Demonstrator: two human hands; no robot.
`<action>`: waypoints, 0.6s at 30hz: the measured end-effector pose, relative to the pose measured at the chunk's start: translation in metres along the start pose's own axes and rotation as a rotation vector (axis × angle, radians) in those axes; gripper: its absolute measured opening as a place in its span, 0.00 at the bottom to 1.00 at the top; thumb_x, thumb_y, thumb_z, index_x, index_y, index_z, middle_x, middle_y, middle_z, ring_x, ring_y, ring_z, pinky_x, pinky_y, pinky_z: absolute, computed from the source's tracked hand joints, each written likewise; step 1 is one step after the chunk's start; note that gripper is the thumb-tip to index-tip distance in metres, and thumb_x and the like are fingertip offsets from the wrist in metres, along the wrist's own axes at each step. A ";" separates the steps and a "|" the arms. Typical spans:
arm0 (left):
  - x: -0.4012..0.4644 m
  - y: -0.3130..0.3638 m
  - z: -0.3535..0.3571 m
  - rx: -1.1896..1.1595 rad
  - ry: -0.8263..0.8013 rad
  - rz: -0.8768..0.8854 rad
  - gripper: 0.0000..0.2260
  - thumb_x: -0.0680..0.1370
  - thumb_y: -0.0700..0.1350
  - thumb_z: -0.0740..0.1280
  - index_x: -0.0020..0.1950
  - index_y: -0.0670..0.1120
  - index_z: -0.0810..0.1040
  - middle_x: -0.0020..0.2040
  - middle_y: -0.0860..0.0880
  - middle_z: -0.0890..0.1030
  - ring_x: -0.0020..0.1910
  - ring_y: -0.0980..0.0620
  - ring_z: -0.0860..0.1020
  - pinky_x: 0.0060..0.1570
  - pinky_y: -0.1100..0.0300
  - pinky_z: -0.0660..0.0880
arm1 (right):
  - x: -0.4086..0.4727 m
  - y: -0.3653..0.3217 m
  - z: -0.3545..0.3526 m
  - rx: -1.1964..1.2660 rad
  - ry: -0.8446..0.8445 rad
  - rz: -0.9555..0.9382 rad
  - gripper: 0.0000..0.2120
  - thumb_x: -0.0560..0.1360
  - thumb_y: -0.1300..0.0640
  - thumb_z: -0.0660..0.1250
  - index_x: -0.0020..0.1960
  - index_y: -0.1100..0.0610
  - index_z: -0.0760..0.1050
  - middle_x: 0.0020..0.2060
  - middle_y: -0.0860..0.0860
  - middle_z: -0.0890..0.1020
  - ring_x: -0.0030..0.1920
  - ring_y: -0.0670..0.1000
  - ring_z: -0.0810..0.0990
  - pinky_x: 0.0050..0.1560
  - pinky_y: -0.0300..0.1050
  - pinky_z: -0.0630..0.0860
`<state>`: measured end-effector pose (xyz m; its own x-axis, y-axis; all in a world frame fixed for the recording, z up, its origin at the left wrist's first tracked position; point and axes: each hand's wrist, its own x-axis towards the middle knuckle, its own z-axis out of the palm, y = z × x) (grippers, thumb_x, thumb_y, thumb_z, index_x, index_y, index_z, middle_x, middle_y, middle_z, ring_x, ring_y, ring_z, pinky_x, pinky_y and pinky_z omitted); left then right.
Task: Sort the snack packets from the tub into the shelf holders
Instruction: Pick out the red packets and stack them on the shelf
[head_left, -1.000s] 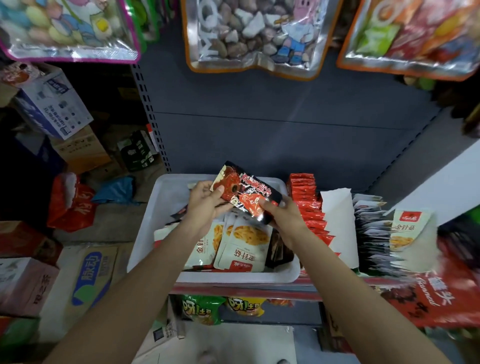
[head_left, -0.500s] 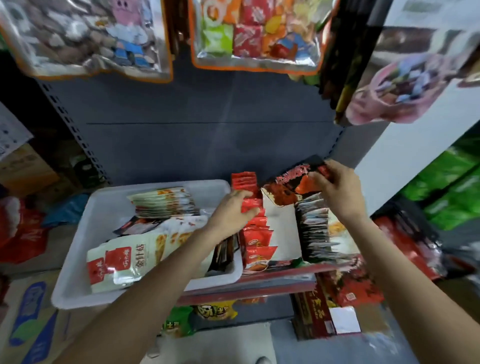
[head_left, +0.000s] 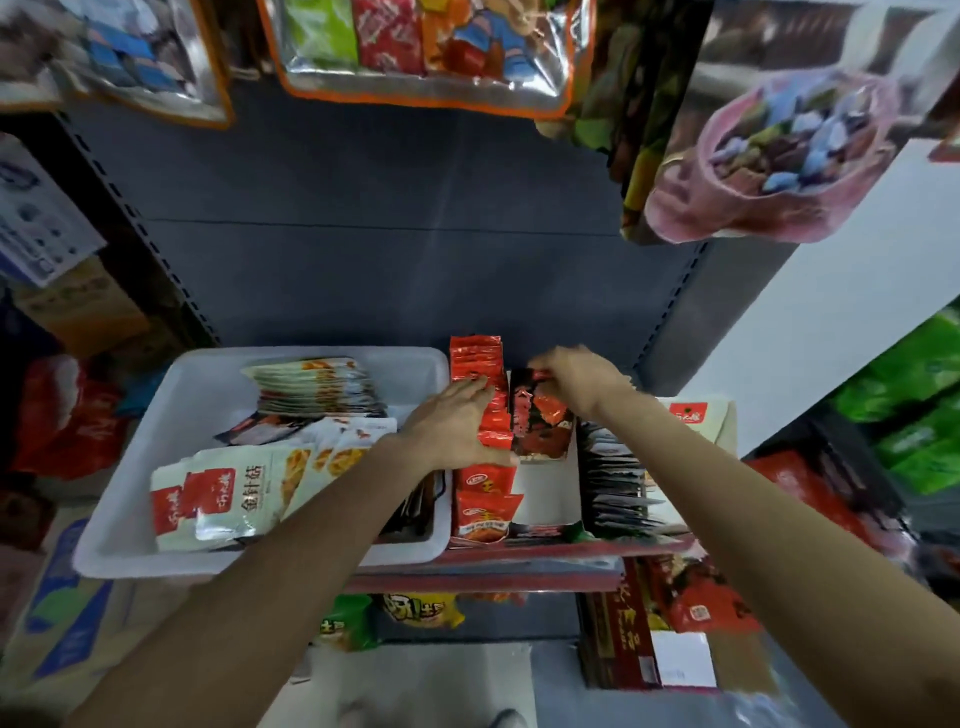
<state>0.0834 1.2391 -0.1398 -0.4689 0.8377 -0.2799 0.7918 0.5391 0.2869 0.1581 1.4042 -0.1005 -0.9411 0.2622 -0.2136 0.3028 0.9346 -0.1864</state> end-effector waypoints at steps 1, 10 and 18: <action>0.000 0.000 0.000 0.001 -0.001 -0.001 0.48 0.69 0.68 0.66 0.78 0.46 0.48 0.78 0.47 0.49 0.77 0.49 0.49 0.74 0.53 0.50 | 0.005 0.000 0.003 0.006 -0.027 -0.010 0.12 0.75 0.61 0.65 0.58 0.53 0.77 0.53 0.56 0.81 0.55 0.59 0.79 0.53 0.51 0.76; -0.001 -0.005 0.000 -0.004 -0.013 -0.002 0.47 0.70 0.68 0.65 0.78 0.47 0.47 0.78 0.48 0.47 0.77 0.50 0.48 0.74 0.51 0.51 | 0.012 0.001 0.032 -0.263 0.068 -0.031 0.16 0.77 0.58 0.60 0.65 0.49 0.72 0.54 0.55 0.80 0.53 0.58 0.80 0.45 0.46 0.73; 0.001 -0.005 -0.006 0.006 -0.059 -0.010 0.47 0.70 0.68 0.65 0.78 0.47 0.47 0.78 0.49 0.47 0.77 0.51 0.47 0.74 0.51 0.51 | 0.014 0.000 0.026 -0.220 0.018 -0.066 0.20 0.77 0.60 0.60 0.67 0.46 0.69 0.55 0.54 0.79 0.55 0.57 0.78 0.47 0.47 0.73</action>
<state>0.0764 1.2379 -0.1362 -0.4530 0.8255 -0.3367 0.7895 0.5469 0.2786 0.1489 1.4015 -0.1286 -0.9609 0.2013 -0.1901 0.2024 0.9792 0.0142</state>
